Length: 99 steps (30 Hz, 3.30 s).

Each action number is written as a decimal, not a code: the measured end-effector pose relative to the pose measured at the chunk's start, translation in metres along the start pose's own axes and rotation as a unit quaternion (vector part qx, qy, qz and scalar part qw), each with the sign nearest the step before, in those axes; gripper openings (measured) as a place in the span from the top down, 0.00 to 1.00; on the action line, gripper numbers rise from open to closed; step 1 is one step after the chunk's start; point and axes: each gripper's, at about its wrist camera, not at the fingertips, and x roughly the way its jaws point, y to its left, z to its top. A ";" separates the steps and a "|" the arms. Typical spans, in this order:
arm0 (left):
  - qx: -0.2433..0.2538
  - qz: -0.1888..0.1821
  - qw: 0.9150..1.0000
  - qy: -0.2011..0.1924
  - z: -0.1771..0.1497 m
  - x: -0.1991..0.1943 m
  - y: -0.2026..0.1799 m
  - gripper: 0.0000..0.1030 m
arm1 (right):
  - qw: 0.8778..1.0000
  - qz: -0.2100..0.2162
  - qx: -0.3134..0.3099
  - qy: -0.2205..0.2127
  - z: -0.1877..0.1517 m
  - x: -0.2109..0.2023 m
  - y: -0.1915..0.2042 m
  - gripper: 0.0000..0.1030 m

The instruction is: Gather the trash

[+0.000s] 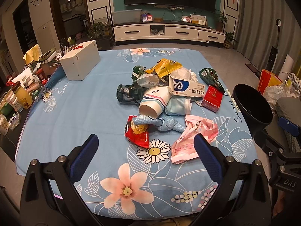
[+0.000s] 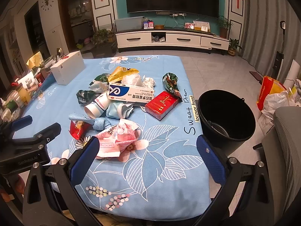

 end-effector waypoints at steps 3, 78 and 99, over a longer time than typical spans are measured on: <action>0.000 0.000 1.000 0.000 0.000 0.000 0.000 0.02 | 1.000 0.000 0.000 0.000 0.000 0.001 0.000 0.02; -0.129 -0.231 0.964 0.017 -0.004 0.139 0.057 0.97 | 0.963 0.222 0.068 0.137 -0.032 0.151 0.010 0.58; -0.022 -0.277 0.957 -0.087 0.045 0.028 0.000 0.97 | 0.978 0.202 0.053 -0.025 -0.009 0.063 -0.051 0.65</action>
